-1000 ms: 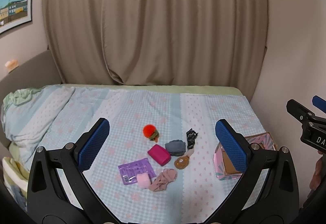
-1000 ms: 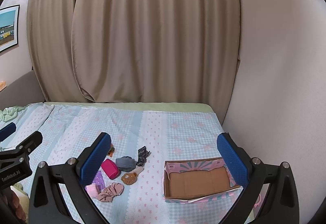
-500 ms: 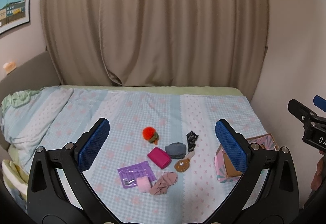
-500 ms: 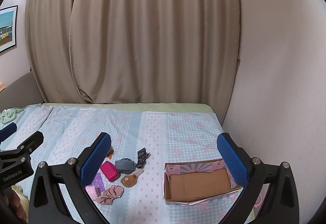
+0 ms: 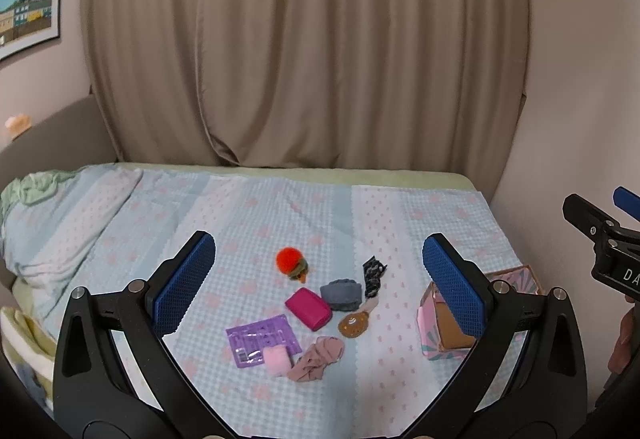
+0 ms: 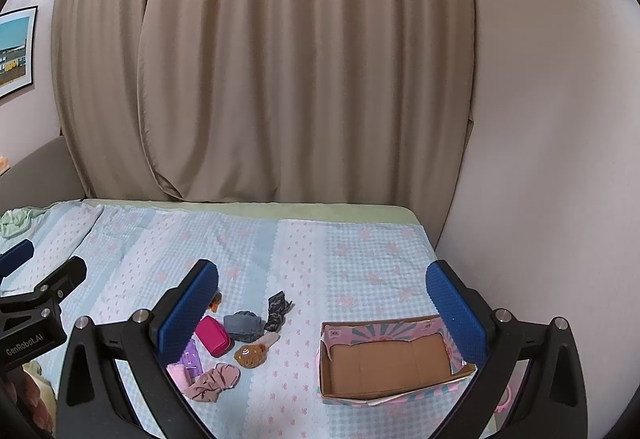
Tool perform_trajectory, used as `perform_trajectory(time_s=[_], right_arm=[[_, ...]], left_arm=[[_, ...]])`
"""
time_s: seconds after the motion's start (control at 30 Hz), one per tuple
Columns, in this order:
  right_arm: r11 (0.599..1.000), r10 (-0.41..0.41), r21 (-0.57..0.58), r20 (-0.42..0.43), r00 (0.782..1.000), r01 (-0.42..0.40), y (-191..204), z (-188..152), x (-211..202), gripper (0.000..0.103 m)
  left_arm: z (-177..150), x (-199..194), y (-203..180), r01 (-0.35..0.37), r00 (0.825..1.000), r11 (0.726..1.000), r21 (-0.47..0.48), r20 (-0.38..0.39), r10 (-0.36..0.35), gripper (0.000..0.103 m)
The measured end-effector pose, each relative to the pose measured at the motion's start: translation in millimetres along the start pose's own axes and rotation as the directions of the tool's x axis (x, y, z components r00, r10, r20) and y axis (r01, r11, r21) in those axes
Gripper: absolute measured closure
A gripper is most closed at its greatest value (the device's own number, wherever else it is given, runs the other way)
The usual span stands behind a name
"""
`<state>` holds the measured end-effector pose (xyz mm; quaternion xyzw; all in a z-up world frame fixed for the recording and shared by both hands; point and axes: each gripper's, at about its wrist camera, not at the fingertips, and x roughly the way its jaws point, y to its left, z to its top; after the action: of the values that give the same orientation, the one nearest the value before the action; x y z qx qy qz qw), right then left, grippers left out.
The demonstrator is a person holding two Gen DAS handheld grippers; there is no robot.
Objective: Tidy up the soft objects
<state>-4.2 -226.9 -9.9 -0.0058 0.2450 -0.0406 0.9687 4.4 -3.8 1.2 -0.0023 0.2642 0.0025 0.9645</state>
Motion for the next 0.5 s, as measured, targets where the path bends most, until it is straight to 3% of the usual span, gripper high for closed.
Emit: perform_trajectory(time_s=[0.27, 0.37, 0.5], right_arm=[[1.0, -0.001, -0.017, 0.016, 1.0, 0.001, -3.4, 2.1, -3.0, 0.0], [1.0, -0.002, -0.011, 0.033, 0.999, 0.002, -8.8, 4.2, -4.6, 0.0], [0.998, 0.055, -0.008, -0.016, 0.998, -0.055, -6.3, -3.3, 4.6, 0.0]], left_arm=[[2.7, 2.3, 1.3, -0.011, 1.0, 1.0, -0.022, 0.016, 0.011, 0.0], [-0.2, 1.6, 8.8, -0.05, 0.999, 0.998, -0.03, 0.02, 0.051, 0.0], [-16.0, -2.3, 29.5, -0.11, 0.994, 0.991, -0.08, -0.033, 0.108, 0.0]])
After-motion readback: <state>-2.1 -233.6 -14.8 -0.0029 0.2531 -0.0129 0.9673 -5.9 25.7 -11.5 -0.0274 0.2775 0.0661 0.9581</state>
